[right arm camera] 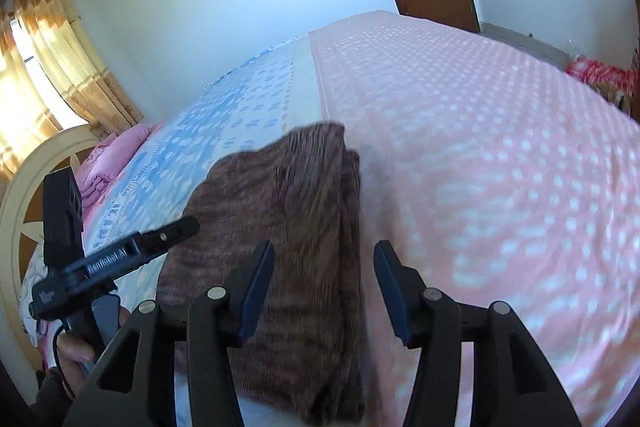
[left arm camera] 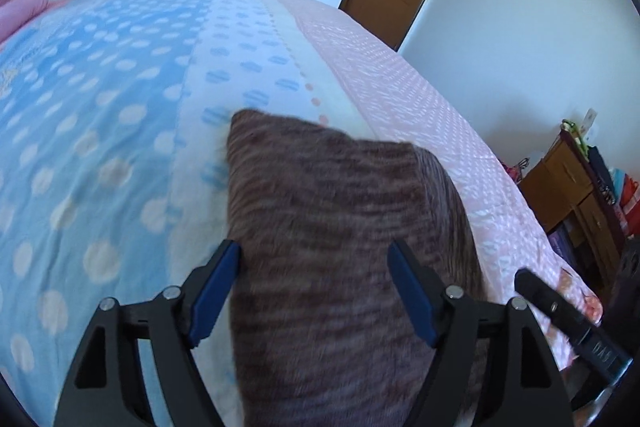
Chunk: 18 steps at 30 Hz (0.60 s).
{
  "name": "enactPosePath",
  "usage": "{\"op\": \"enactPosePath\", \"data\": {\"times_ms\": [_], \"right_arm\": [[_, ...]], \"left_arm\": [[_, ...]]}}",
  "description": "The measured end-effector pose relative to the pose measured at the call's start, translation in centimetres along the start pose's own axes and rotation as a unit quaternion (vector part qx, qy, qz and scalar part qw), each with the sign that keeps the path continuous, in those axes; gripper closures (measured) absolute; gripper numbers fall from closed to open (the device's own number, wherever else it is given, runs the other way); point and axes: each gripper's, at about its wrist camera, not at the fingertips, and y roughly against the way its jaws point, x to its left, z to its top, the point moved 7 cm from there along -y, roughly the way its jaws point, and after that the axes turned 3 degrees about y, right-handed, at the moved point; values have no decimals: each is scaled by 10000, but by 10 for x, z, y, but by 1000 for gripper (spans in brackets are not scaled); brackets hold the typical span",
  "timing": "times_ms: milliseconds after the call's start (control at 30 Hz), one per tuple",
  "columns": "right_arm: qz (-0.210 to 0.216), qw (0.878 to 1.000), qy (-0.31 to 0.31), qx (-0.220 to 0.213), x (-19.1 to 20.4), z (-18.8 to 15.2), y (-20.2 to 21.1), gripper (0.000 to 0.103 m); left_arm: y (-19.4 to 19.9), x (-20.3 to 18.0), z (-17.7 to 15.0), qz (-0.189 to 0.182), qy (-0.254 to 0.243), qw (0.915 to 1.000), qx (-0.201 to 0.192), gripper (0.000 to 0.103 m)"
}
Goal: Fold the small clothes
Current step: 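Press and square the folded brown sweater with both grippers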
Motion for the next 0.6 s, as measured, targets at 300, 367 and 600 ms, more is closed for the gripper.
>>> {"op": "enactPosePath", "data": {"times_ms": [300,367,600], "right_arm": [[101,9980,-127,614,-12,1,-82,50],[187,9988,-65,453,-12,-2,-80,50],[290,9981,81,532,-9,-5,-82,50]], "left_arm": [[-37,22,-10,232,139,9994,206,23],[-30,24,-9,85,231,9997,61,21],[-31,25,-13,128,120,9998,71,21]]}}
